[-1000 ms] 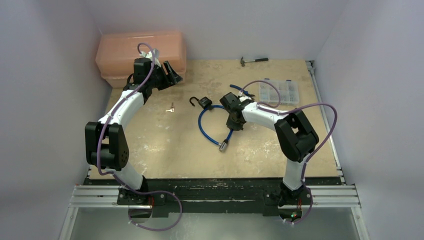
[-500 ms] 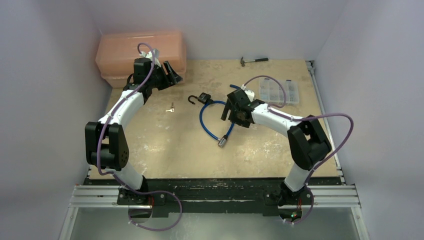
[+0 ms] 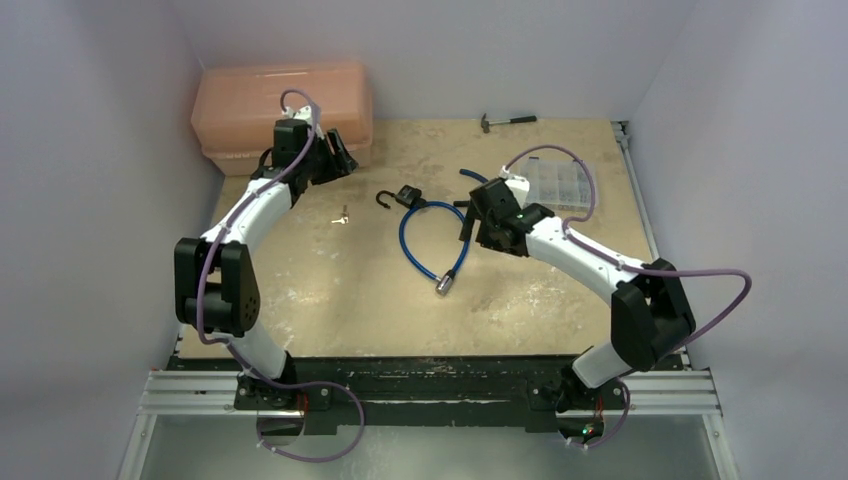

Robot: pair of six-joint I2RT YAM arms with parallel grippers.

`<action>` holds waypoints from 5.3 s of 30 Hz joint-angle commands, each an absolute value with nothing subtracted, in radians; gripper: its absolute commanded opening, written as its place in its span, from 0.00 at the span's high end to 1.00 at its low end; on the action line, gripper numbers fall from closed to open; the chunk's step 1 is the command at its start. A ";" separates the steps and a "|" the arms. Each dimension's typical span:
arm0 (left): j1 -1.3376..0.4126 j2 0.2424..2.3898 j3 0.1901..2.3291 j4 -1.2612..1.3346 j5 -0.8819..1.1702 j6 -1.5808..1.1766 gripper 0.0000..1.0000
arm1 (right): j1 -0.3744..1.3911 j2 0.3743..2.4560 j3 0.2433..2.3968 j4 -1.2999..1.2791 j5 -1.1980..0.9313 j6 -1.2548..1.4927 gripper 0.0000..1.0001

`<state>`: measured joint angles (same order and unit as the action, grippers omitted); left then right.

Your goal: Unlock with the key

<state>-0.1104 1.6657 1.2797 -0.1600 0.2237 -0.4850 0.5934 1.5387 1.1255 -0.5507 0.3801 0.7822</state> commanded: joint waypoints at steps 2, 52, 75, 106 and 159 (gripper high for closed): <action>-0.192 1.732 1.359 -0.273 0.017 -0.382 0.44 | 0.594 1.469 1.030 -0.552 0.407 0.761 0.06; -0.255 2.133 1.548 -0.586 -0.012 -0.228 0.96 | 0.592 1.228 0.870 -0.504 0.360 0.659 0.07; -0.309 1.915 1.510 -0.471 0.216 -0.252 1.00 | 0.592 1.183 0.873 -0.354 0.213 0.627 0.10; -0.513 1.661 1.378 -0.275 0.401 -0.078 1.00 | 0.592 1.406 1.201 -0.436 0.114 1.136 0.30; -0.591 1.632 1.364 -0.272 0.452 -0.036 1.00 | 0.567 1.585 1.305 -0.354 0.071 1.121 0.63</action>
<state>-0.5850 1.6852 1.3621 -0.3038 0.4324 -0.0555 0.5701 1.5852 1.2922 -0.4110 0.1032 1.1313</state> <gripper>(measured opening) 0.044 0.405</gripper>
